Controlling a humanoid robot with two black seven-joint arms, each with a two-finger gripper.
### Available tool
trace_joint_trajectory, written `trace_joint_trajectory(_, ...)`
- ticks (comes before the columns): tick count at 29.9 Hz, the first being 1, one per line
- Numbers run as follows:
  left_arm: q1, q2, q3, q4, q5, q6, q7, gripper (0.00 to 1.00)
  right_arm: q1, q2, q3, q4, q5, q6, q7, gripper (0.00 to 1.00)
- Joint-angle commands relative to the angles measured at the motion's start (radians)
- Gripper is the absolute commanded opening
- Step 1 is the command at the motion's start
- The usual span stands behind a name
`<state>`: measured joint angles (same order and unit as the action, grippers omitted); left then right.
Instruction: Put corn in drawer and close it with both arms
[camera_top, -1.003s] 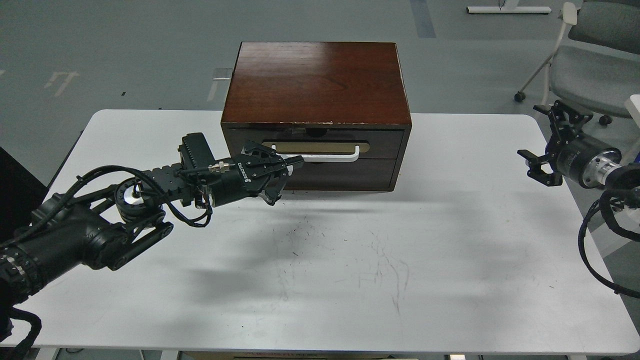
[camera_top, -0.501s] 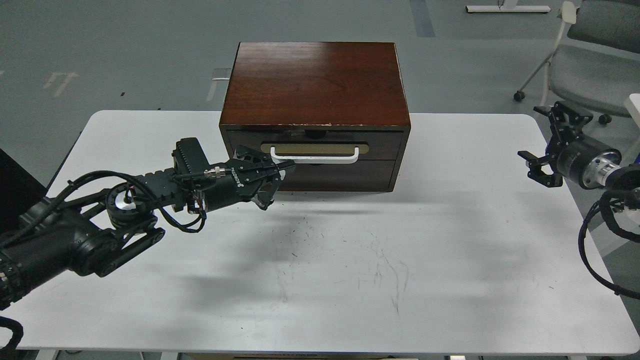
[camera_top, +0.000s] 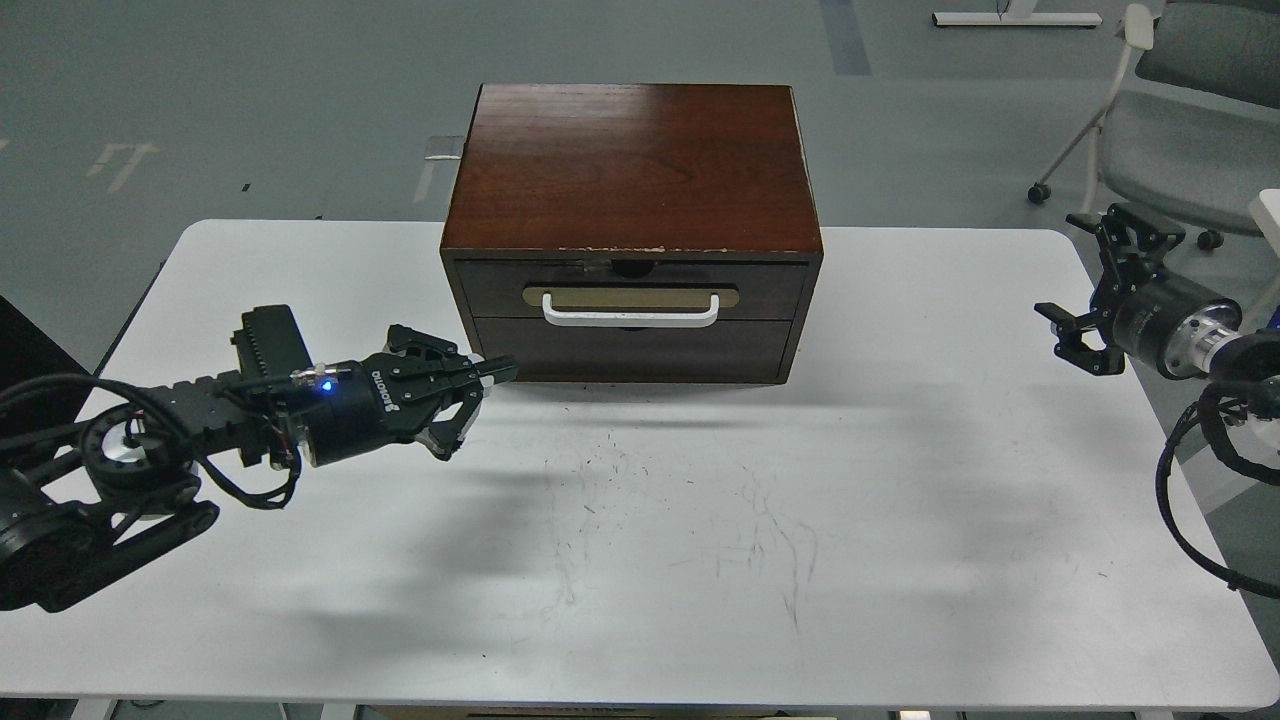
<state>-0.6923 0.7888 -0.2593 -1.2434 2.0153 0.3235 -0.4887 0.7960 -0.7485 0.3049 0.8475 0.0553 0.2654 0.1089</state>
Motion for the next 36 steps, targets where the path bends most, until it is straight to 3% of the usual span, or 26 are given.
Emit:
trace_joint_trajectory(1,0.002,0.065,-0.011,-0.005,-0.195,0.018,0.0,0.06,0.005,0.0,0.007,0.001,0.0,0.0,0.0,1.0)
trace_joint_trajectory(7,-0.024,0.09,-0.024,0.001,-0.573,0.043,0.0,0.05,0.029,-0.002,0.008,0.001,0.0,-0.002,0.0,1.0)
trace_joint_trajectory(15,-0.067,0.047,-0.101,0.048,-0.957,-0.007,0.0,0.0,0.069,0.009,0.008,-0.001,-0.002,-0.002,0.0,1.0)
trace_joint_trajectory(22,-0.075,-0.103,-0.219,0.24,-1.21,-0.223,0.0,0.0,0.111,0.014,0.01,0.002,-0.002,0.0,0.014,1.0)
trace_joint_trajectory(26,-0.075,-0.138,-0.222,0.301,-1.251,-0.291,0.0,0.23,0.124,0.044,0.011,-0.001,-0.011,0.0,0.075,1.0)
trace_joint_trajectory(29,-0.073,-0.149,-0.222,0.402,-1.424,-0.375,0.0,0.41,0.124,0.057,0.011,-0.001,-0.032,0.037,0.211,1.0)
trace_joint_trajectory(30,-0.072,-0.151,-0.222,0.42,-1.457,-0.392,0.0,0.44,0.124,0.06,0.011,-0.001,-0.032,0.043,0.224,1.0)
trace_joint_trajectory(31,-0.072,-0.155,-0.222,0.459,-1.525,-0.426,0.0,0.53,0.124,0.072,0.013,-0.001,-0.032,0.047,0.241,1.0)
trace_joint_trajectory(32,-0.072,-0.155,-0.222,0.46,-1.526,-0.426,0.0,0.54,0.124,0.072,0.013,-0.001,-0.032,0.048,0.241,1.0)
trace_joint_trajectory(34,-0.075,-0.175,-0.222,0.515,-1.613,-0.457,0.0,0.8,0.126,0.104,0.014,-0.005,-0.032,0.048,0.248,1.0)
trace_joint_trajectory(36,-0.075,-0.181,-0.222,0.524,-1.638,-0.458,0.0,0.92,0.126,0.115,0.014,-0.005,-0.032,0.048,0.248,1.0)
